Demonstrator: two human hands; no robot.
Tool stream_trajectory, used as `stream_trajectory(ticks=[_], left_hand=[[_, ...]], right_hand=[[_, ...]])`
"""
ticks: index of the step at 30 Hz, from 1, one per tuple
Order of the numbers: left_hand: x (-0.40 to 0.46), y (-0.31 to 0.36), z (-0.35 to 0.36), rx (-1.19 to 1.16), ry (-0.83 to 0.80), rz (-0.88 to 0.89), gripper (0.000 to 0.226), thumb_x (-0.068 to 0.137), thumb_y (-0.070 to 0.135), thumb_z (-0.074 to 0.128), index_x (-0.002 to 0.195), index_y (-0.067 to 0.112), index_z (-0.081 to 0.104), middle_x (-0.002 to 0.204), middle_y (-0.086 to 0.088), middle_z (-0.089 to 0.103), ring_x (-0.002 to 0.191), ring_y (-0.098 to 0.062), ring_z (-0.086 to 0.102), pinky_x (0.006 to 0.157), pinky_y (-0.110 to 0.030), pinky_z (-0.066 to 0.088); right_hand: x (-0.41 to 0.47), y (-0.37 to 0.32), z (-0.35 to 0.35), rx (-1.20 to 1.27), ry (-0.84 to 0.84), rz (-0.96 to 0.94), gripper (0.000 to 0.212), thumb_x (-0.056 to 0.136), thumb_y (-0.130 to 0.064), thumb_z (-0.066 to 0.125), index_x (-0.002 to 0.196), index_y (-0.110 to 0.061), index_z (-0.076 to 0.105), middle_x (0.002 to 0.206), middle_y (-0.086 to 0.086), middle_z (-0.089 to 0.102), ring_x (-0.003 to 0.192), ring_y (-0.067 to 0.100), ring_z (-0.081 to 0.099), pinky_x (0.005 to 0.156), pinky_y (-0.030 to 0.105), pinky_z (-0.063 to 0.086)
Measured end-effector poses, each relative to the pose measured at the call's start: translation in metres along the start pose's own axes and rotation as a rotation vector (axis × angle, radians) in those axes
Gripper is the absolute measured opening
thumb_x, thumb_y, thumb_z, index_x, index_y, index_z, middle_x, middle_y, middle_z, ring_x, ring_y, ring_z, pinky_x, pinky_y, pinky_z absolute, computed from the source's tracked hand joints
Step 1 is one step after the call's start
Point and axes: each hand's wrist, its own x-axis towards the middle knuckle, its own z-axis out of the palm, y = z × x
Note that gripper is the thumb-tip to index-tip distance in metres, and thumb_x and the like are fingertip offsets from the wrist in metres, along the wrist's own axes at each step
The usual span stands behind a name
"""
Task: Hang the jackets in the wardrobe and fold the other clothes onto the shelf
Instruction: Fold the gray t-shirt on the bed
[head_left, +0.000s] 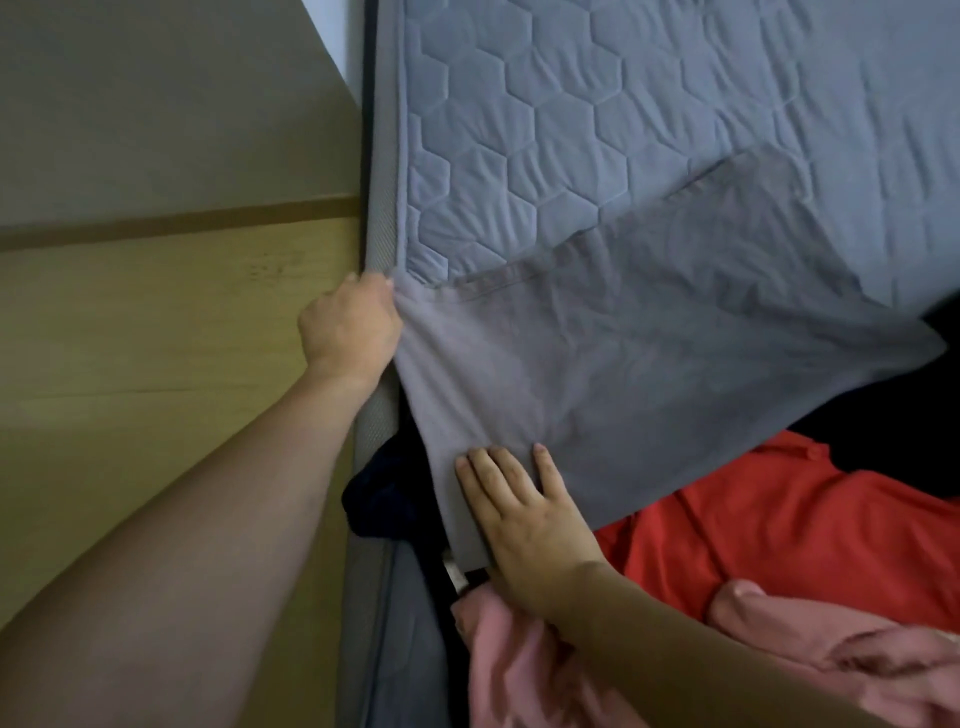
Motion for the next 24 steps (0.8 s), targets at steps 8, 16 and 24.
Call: stream_trajectory(ticks=[8,16,24], left_hand=[[0.008,-0.001,0.033,-0.582,-0.317,-0.289,0.035,0.096,0.028,0.047,0.128,0.017,0.053,0.129,-0.013,0.051,0.114,-0.030,0.054,0.093,-0.032,0.041],[0.021,0.007,0.002,-0.678,-0.503,-0.404,0.020,0.081,0.022,0.066,0.097,0.010,0.061,0.104,-0.009,0.063,0.096,-0.027,0.061,0.075,-0.030,0.043],[0.082,0.153,-0.093,-0.999,-0.543,-0.400,0.017,0.090,0.007,0.043,0.082,0.017,0.054,0.072,-0.003,0.048,0.056,-0.015,0.048,0.034,-0.014,0.040]], right_hand=[[0.003,0.002,-0.003,-0.071,0.095,0.017,0.072,0.080,-0.039,0.058,0.143,-0.009,0.044,0.136,0.006,0.053,0.120,0.028,0.053,0.107,0.045,0.039],[-0.010,0.019,-0.015,0.464,0.214,0.162,0.042,0.080,-0.020,0.059,0.122,-0.017,0.060,0.107,0.005,0.061,0.097,0.029,0.059,0.088,0.036,0.047],[-0.045,0.121,-0.058,1.184,0.794,0.907,0.007,0.092,-0.010,0.050,0.090,-0.016,0.048,0.081,-0.001,0.060,0.076,0.025,0.057,0.061,0.023,0.031]])
